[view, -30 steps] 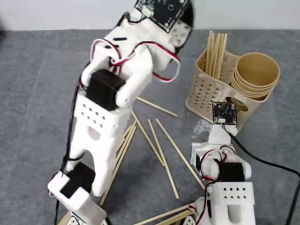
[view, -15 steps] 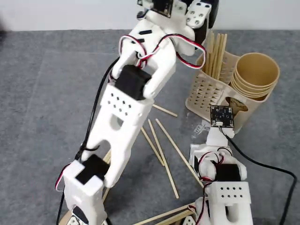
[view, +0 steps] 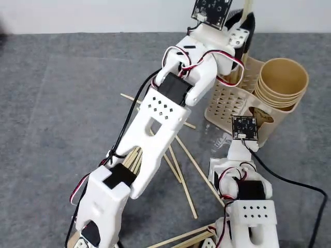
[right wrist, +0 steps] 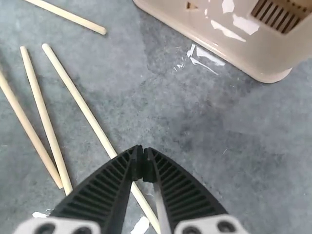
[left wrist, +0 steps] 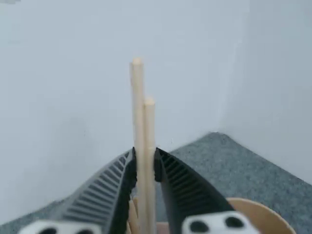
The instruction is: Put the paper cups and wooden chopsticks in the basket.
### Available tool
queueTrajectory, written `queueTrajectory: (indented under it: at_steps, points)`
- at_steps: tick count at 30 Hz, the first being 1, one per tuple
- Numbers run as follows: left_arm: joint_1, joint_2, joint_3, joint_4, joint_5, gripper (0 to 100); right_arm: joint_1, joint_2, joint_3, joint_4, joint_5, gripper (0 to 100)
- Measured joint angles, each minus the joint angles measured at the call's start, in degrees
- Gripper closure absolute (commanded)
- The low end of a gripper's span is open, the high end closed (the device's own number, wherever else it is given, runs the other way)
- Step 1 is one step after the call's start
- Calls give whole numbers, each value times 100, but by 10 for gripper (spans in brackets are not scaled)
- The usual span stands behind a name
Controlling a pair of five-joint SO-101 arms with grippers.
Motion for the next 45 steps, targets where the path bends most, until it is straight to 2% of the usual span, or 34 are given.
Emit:
queueTrajectory:
  at_steps: [7, 14, 19, 26, 31, 38, 45]
  points:
    - [-9, -193, 0, 1275, 0, 864, 0, 0, 0, 0, 0, 991]
    - [-519, -967, 0, 2664, -62, 868, 0, 0, 0, 0, 0, 991]
    - [-756, -1090, 0, 3965, -809, 938, 0, 0, 0, -18, 0, 991]
    - [-1143, -1090, 0, 5600, -1495, 945, 0, 0, 0, -18, 0, 991]
    - [-1459, -1363, 554, 5749, -1609, 945, 0, 0, 0, -18, 0, 991]
    - [-1670, -2646, 2629, 5758, -1846, 943, 0, 0, 0, -18, 0, 991]
    - [-2180, -3727, 4765, 5591, -2303, 814, 0, 0, 0, -18, 0, 991]
